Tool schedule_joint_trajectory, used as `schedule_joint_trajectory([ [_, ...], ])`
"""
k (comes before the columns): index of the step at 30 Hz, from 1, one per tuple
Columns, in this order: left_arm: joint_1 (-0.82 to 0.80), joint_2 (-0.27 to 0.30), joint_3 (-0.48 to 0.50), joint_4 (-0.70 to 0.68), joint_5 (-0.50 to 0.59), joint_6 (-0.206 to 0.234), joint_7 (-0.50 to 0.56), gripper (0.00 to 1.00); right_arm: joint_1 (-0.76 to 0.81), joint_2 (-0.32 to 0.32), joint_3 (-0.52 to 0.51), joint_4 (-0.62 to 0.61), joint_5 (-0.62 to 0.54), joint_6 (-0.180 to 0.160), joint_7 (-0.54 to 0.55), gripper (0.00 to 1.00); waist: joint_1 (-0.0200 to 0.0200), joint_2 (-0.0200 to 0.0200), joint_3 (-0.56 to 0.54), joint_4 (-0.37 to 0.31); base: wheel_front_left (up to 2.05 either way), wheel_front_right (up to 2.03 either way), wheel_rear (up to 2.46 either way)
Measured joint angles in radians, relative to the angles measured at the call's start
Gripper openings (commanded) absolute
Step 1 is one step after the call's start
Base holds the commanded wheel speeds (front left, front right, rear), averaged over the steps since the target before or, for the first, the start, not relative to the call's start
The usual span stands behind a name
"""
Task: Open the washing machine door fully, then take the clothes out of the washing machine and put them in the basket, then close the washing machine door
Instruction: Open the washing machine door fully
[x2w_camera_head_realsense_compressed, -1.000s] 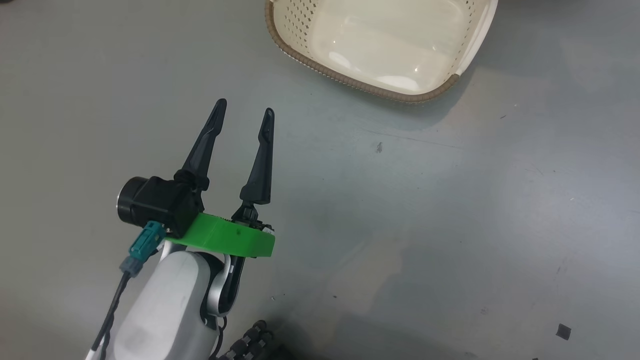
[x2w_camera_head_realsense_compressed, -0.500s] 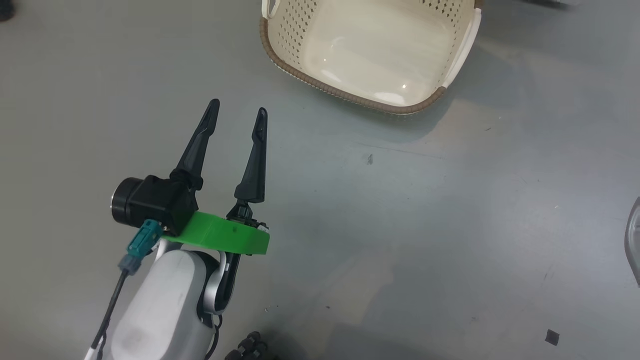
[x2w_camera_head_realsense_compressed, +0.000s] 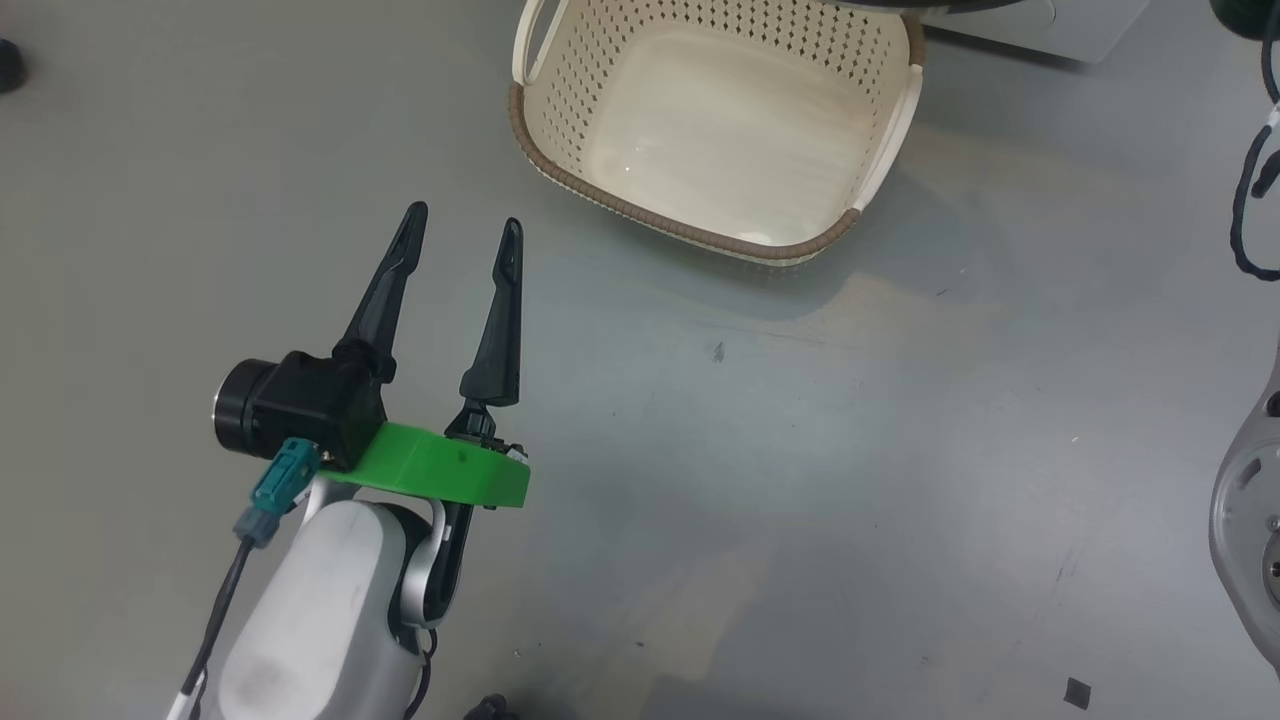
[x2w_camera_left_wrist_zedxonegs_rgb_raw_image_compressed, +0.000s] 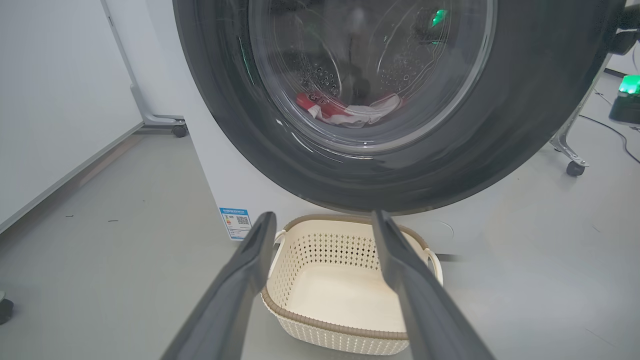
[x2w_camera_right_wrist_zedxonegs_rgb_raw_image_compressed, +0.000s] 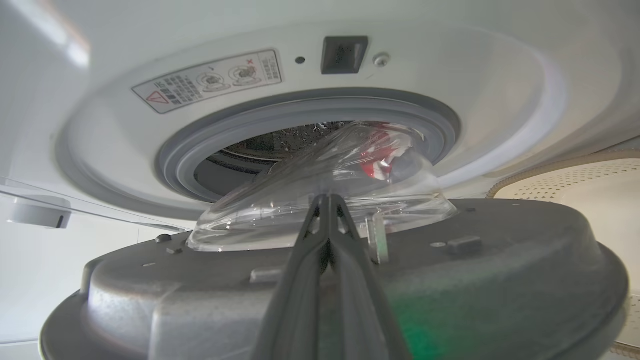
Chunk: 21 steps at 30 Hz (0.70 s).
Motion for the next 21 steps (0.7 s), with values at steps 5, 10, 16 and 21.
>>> schedule_joint_trajectory([
  [5,0.007,0.0,0.001,0.014,0.0,0.0,0.0,1.0,0.038,0.007,0.005,0.016,0.013,0.019,0.01,0.0,0.0,0.0,-0.027,-0.009,0.0,0.0,0.0],
  [10,0.014,0.0,0.006,0.02,0.004,0.0,0.0,1.0,0.076,0.009,0.003,0.028,0.026,0.031,0.022,0.0,0.0,0.0,-0.058,-0.015,0.0,0.0,0.0],
  [16,0.041,0.001,0.015,0.023,0.011,0.0,0.0,1.0,0.092,0.014,0.008,0.037,0.032,0.032,0.027,0.0,0.0,0.0,-0.086,-0.021,0.0,0.0,0.0],
  [21,0.051,0.001,0.016,0.023,0.011,0.0,0.0,1.0,0.091,0.016,0.019,0.035,0.035,0.029,0.034,0.0,0.0,0.0,-0.097,-0.03,0.0,0.0,0.0],
])
